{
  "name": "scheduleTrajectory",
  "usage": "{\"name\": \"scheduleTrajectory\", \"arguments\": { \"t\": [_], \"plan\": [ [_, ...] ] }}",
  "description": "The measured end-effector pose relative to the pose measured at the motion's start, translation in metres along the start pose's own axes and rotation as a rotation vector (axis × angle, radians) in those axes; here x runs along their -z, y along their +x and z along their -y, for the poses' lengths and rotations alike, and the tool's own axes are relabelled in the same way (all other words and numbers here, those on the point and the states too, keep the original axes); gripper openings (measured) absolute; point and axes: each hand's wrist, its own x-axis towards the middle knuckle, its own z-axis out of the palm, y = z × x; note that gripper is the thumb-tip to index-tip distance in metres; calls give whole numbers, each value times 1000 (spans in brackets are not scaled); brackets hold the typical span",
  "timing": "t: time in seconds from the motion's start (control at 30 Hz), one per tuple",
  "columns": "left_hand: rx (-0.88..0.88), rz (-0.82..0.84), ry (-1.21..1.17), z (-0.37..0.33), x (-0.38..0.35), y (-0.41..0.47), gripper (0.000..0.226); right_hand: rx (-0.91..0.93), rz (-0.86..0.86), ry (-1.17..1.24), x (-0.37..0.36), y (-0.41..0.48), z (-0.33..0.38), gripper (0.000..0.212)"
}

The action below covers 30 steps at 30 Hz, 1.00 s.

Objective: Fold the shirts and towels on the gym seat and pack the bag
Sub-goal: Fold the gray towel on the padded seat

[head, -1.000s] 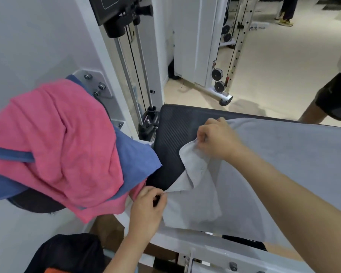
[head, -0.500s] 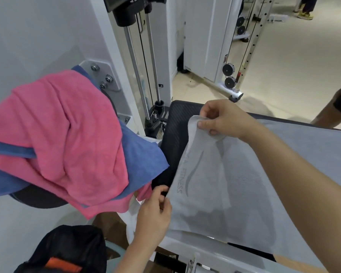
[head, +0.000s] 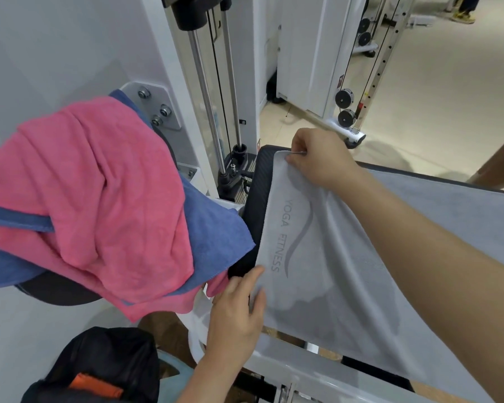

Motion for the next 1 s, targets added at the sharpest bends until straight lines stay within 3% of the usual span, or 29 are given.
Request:
{"name": "scheduleTrajectory", "arguments": {
  "t": [0.2, 0.37, 0.47, 0.57, 0.67, 0.83, 1.0],
  "plan": [
    [9, -57, 86, 7, 1, -1, 45, 34, -99, -69, -11, 9, -5, 17],
    [46, -4, 280, 3, 4, -8, 63, 130, -132, -129, -20, -12, -6, 45],
    [-72, -17, 324, -2, 5, -14, 76, 194, -193, -129, -16, -63, -6, 50],
    [-272, 75, 374, -2, -2, -14, 78, 86, -219, -154, -22, -136, -15, 54],
    [-175, 112, 325, 4, -6, -8, 75, -54, -184, -78, -39, -205, -32, 55],
    [-118, 144, 265, 1, -4, -14, 68, -389, -70, 223, -54, -283, -52, 29],
    [-260, 256, 201, -29, -12, -42, 50, -540, -134, 276, -40, -341, -66, 25]
  ]
}}
